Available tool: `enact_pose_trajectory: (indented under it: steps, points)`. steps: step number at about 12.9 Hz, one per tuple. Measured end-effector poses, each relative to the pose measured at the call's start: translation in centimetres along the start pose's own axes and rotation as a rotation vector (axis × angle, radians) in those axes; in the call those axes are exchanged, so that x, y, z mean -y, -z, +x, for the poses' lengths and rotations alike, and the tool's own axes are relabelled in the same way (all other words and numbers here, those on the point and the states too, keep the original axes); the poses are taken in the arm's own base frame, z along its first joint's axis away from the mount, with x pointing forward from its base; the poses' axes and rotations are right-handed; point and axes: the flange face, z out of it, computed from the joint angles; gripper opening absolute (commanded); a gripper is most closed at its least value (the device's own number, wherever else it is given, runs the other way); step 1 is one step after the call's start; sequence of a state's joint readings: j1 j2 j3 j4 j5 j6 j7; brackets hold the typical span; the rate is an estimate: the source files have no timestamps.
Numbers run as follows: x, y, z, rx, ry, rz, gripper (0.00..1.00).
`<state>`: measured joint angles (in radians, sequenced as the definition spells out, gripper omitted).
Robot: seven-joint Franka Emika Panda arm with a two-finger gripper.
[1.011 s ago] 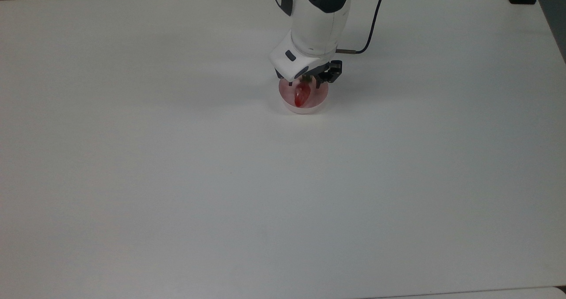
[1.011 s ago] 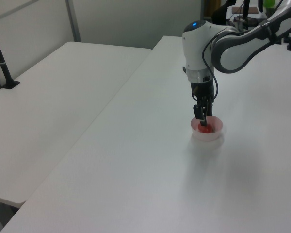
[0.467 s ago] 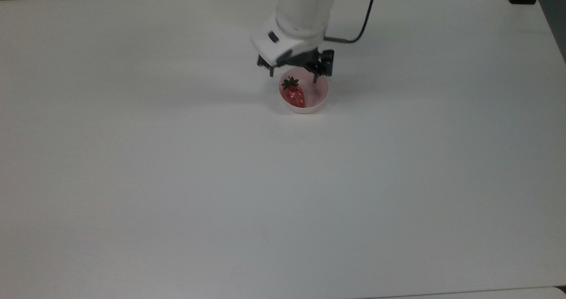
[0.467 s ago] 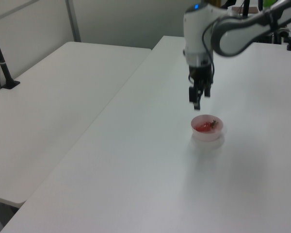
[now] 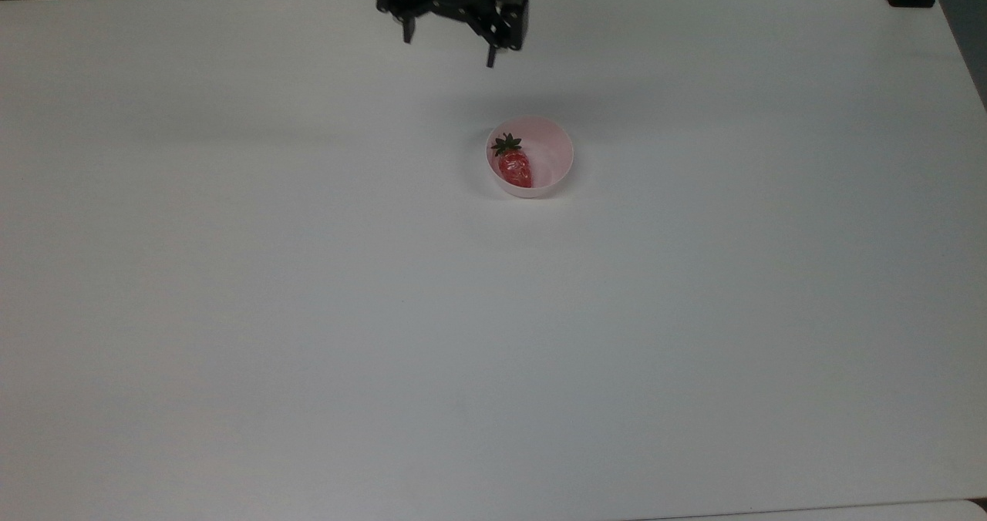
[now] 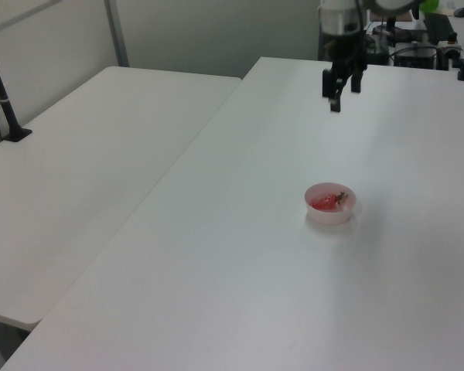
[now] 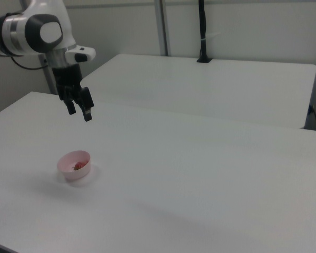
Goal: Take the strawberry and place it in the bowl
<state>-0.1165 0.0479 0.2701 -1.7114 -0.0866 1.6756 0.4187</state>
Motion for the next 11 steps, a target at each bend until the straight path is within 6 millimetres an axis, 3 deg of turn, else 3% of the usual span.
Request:
enact_pose_trajectory:
  steps: [4,7,11]
  points:
    - [-4.8,2.4,0.2,-0.026,-0.085,0.003,1.0]
    - [-6.6,4.3,-0.4,-0.061,-0.051,0.013,1.0]
    - [-8.3,5.0,0.0,-0.075,0.1,0.013,1.0]
